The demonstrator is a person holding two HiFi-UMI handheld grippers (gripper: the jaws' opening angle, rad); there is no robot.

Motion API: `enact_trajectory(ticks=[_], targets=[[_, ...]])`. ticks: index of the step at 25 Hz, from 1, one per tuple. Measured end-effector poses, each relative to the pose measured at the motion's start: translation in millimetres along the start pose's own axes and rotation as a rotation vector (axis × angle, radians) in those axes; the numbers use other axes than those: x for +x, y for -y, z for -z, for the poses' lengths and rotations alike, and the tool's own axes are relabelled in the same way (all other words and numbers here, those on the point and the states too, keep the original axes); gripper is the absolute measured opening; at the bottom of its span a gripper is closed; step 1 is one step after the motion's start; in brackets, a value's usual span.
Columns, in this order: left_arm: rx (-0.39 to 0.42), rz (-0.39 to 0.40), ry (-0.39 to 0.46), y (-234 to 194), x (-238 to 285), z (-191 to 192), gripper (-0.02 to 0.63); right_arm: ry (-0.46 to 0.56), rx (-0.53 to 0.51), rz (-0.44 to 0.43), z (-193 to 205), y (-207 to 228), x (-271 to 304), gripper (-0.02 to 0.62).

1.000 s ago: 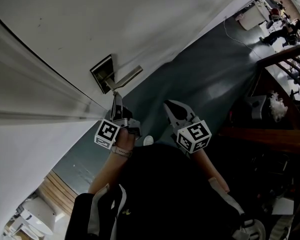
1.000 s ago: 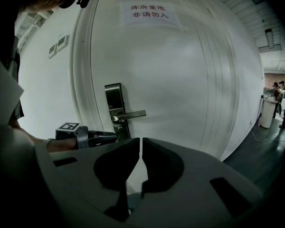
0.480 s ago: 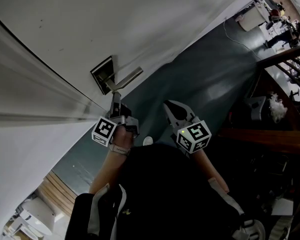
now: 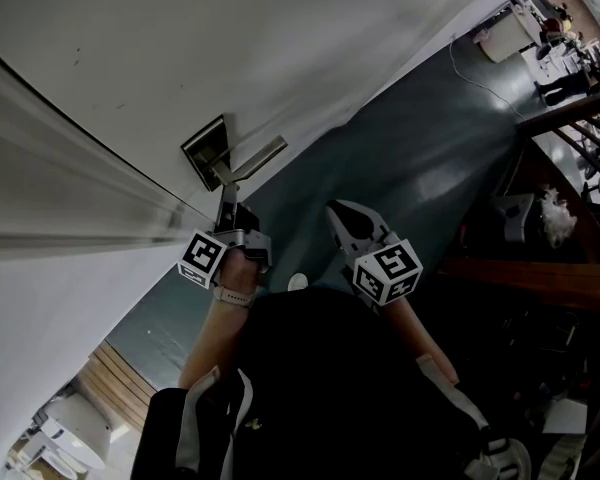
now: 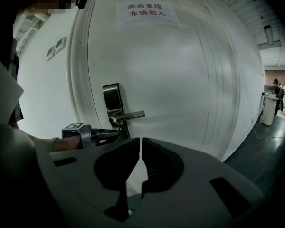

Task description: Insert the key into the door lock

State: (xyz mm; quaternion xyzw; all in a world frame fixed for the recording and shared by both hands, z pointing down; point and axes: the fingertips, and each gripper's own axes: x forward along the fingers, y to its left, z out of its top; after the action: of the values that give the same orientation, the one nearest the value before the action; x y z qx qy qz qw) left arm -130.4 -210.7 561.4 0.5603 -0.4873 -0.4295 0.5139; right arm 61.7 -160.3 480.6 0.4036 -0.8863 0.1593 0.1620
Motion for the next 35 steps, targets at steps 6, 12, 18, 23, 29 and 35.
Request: enact_trajectory(ticks=[6,12,18,23,29,35], targets=[[0.011,0.014,-0.007,0,-2,-1,0.029,-0.003,-0.014,-0.031,1,-5,3,0.028],[0.062,0.013,-0.032,1,-14,1,0.029,0.001,-0.021,-0.07,2,-9,5,0.028],[0.077,-0.027,-0.021,-2,-35,0,0.026,0.002,-0.03,-0.13,2,-18,7,0.028],[0.146,-0.038,-0.03,3,-56,-4,0.011,0.004,-0.044,-0.188,-1,-29,12,0.028],[0.301,-0.024,-0.052,26,-79,-10,0.009,0.005,-0.068,-0.27,-5,-48,18,0.028],[0.525,-0.034,-0.054,47,-106,-18,0.009,0.018,-0.101,-0.35,-15,-68,19,0.028]])
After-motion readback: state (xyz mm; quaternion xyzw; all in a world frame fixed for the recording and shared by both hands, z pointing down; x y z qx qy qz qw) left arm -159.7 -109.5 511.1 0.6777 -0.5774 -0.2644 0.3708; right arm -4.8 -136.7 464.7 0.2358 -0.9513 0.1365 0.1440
